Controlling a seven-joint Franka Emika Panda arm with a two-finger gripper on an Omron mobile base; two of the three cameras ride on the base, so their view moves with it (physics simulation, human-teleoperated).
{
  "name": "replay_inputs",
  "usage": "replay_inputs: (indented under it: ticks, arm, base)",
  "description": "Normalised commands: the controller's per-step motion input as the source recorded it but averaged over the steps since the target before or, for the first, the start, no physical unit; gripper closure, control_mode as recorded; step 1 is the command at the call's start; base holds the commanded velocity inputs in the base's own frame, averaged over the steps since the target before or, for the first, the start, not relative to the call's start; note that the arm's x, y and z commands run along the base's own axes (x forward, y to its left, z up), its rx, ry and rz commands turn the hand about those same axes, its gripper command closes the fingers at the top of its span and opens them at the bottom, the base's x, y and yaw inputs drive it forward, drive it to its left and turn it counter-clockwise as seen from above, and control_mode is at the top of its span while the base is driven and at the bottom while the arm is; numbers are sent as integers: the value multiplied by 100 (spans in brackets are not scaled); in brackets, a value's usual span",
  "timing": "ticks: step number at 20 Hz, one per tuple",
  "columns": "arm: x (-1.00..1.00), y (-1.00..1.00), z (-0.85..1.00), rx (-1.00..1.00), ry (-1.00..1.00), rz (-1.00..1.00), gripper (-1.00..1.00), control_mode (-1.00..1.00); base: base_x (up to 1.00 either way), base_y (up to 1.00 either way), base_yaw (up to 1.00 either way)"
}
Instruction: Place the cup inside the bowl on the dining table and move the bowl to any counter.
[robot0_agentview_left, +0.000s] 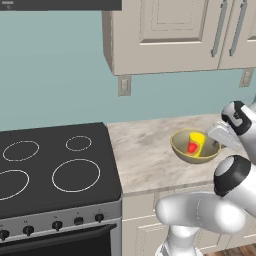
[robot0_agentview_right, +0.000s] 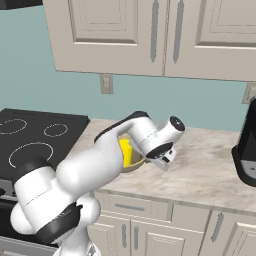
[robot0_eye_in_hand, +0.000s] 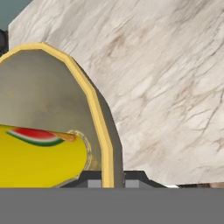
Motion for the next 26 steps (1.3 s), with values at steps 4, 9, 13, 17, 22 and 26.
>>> replay_inputs:
  ticks: [4, 9, 13, 17, 22, 26]
  arm:
    - [8, -1, -1, -1, 2, -4, 100, -100]
    - [6, -3, -16, 0, 0, -3, 100, -100]
    - [5, -2, -27, 0, 0, -2, 100, -100]
    - [6, 0, -22, 0, 0, -2, 100, -100]
    - [10, 0, -10, 0, 0, -2, 100, -100]
    - [21, 0, -1, 0, 0, -2, 100, -100]
  base:
    - [0, 0, 0]
    - [0, 0, 0]
    - [0, 0, 0]
    - [0, 0, 0]
    - [0, 0, 0]
    - [0, 0, 0]
